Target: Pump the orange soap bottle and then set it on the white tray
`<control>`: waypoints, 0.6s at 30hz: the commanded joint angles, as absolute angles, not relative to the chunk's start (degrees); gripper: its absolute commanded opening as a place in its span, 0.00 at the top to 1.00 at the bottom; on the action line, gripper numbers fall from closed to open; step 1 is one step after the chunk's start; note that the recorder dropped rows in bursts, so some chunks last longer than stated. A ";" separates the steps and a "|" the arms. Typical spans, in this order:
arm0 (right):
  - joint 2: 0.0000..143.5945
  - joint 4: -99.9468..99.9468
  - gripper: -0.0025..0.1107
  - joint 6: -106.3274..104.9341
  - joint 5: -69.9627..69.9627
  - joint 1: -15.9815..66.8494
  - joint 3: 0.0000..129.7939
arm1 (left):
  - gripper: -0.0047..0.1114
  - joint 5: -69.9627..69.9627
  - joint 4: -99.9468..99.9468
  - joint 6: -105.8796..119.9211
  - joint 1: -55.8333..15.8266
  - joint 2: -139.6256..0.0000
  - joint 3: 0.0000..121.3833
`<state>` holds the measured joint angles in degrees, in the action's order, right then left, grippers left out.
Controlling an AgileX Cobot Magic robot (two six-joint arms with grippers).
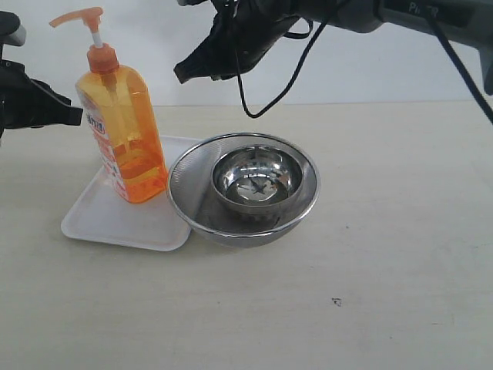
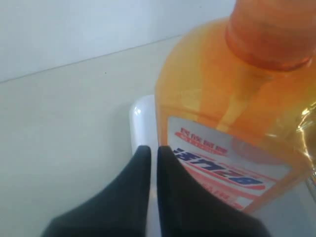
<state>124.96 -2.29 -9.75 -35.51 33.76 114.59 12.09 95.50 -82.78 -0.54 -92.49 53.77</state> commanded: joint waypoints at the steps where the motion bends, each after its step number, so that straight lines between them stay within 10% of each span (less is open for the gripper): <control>1: 124.11 -1.06 0.98 -11.40 -35.28 35.12 114.93 | 0.92 13.76 93.07 -79.15 -0.29 -92.52 54.05; 18: 128.04 8.71 0.98 -7.16 -27.55 37.67 114.93 | 0.92 16.95 81.84 -70.20 -0.29 -92.52 54.05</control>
<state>128.16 8.59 -7.22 -29.30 37.79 114.59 16.66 82.43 -70.82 -0.54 -92.49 53.77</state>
